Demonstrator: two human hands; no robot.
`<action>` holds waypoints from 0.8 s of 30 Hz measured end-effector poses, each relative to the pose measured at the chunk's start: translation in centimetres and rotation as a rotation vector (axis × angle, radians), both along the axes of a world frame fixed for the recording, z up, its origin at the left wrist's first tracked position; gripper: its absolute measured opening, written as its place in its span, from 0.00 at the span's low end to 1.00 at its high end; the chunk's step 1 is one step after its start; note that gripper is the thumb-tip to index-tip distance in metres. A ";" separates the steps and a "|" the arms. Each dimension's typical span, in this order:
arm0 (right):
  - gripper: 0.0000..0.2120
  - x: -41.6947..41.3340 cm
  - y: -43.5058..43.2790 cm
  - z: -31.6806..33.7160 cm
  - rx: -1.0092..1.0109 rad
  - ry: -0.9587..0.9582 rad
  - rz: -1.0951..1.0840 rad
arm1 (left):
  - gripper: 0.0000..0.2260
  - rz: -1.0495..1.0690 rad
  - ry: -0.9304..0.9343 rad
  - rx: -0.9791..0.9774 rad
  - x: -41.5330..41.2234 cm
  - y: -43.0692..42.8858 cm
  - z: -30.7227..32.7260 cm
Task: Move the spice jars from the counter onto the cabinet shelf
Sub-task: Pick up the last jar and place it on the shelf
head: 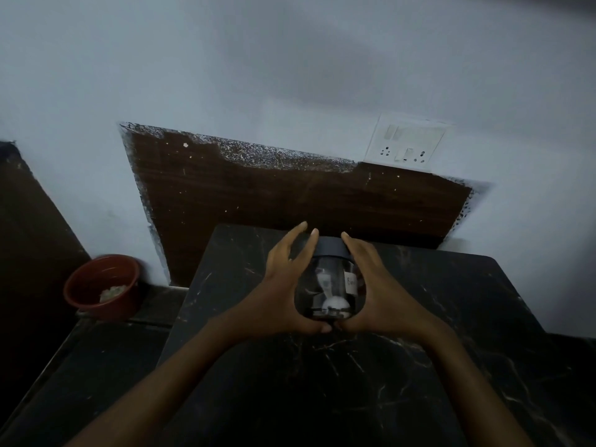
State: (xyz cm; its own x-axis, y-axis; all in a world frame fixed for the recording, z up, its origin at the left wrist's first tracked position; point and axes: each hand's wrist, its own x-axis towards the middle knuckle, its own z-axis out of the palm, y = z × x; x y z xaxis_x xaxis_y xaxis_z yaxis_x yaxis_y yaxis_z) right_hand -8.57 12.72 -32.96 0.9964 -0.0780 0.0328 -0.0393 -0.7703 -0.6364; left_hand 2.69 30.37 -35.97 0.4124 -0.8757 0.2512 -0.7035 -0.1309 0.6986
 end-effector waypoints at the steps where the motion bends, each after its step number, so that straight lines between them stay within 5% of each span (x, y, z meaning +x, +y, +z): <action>1: 0.60 0.1 0.1 0.0 -0.007 -0.011 -0.004 | 0.57 -0.003 -0.037 0.009 0.0 -0.2 0.1; 12: 0.63 -0.1 -1.2 0.2 0.121 0.039 0.028 | 0.56 0.005 0.120 -0.063 0.7 0.1 0.4; 19: 0.59 0.3 -0.4 -0.3 0.022 -0.032 0.004 | 0.57 -0.016 -0.061 0.007 0.3 -0.3 0.3; 24: 0.61 0.0 -0.2 0.2 0.073 0.003 0.031 | 0.53 0.006 0.031 -0.025 0.6 -0.1 0.8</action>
